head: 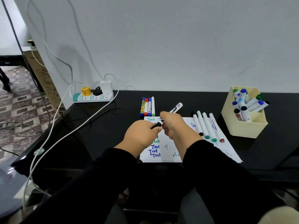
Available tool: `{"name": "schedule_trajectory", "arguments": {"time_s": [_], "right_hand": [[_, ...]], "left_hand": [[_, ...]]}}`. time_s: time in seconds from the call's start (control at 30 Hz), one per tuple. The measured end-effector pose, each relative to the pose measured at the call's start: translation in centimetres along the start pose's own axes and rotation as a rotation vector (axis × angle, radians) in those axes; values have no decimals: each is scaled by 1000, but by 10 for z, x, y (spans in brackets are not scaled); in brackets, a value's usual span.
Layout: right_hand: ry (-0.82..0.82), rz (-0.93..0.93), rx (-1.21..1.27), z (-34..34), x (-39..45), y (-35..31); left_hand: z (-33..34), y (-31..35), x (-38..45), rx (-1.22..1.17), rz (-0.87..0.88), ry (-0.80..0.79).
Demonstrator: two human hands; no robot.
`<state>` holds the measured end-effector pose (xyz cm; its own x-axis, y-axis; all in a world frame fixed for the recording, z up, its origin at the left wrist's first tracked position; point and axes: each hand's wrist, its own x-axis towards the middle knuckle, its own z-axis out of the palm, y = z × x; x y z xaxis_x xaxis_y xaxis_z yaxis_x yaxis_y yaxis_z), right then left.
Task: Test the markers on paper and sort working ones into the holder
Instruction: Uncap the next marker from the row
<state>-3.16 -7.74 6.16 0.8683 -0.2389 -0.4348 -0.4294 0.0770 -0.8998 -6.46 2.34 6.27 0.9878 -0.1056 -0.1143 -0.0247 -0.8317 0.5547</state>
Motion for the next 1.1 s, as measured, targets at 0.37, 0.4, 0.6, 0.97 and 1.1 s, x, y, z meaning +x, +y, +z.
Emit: {"name": "schedule_trajectory", "arguments": {"time_s": [0.37,0.4,0.6,0.97,1.1], "right_hand": [[87,49,172,-24,32,4],[105,48,167,-31,35,5],[72,-11,37,-23,35,15],[126,-355,-289,-35,58,35],[123,-406,-336,-35,63,42]], "left_hand": [[-8,-25,-3,-320,-55,-34],[-9,-29,-3,-317,-61,-10],[-2,-35,9,-98,-52,118],[34,-64,40,1,-11,107],[42,-71,45,25,8,88]]}}
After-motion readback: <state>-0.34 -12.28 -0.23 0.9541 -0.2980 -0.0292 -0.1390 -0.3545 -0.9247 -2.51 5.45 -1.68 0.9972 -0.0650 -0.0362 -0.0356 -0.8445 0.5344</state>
